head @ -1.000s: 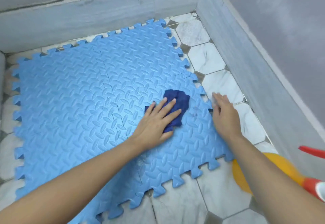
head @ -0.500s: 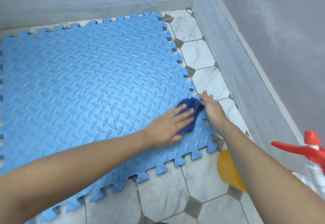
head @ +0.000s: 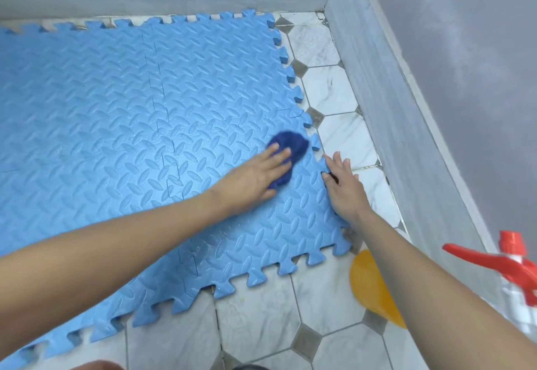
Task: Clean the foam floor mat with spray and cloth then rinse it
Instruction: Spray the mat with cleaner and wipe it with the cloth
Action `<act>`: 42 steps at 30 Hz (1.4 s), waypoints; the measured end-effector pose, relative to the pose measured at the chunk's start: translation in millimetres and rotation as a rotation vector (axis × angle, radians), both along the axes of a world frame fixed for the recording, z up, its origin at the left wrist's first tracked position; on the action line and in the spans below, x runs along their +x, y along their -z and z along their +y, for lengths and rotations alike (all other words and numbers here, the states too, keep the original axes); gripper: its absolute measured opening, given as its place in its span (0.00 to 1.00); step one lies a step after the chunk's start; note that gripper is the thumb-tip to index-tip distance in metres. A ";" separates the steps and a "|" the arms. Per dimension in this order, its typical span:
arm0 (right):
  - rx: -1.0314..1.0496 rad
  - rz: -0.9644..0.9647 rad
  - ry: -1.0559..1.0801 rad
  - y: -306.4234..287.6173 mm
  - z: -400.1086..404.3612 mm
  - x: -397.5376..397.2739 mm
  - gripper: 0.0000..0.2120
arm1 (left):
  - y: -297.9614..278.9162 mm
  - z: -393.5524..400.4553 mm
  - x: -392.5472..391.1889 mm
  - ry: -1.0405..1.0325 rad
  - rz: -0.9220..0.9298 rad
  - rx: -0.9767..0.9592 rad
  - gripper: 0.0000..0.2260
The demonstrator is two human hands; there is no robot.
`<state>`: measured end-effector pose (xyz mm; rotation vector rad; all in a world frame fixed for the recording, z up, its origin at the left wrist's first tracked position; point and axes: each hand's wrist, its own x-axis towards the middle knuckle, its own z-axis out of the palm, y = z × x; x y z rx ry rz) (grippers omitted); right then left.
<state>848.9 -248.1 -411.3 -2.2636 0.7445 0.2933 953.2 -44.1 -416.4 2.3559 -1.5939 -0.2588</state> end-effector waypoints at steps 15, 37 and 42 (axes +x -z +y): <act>-0.048 0.028 -0.005 -2.8 2.4 -0.7 0.23 | 11.5 76.7 28.0 -0.200 0.004 -0.014 0.28; -0.588 -0.021 0.043 24.6 67.5 15.1 0.29 | 4.5 172.1 52.6 -0.435 -0.155 0.136 0.22; -0.609 0.001 0.072 26.1 66.7 14.0 0.30 | 3.9 177.9 18.4 -0.241 -0.055 0.130 0.29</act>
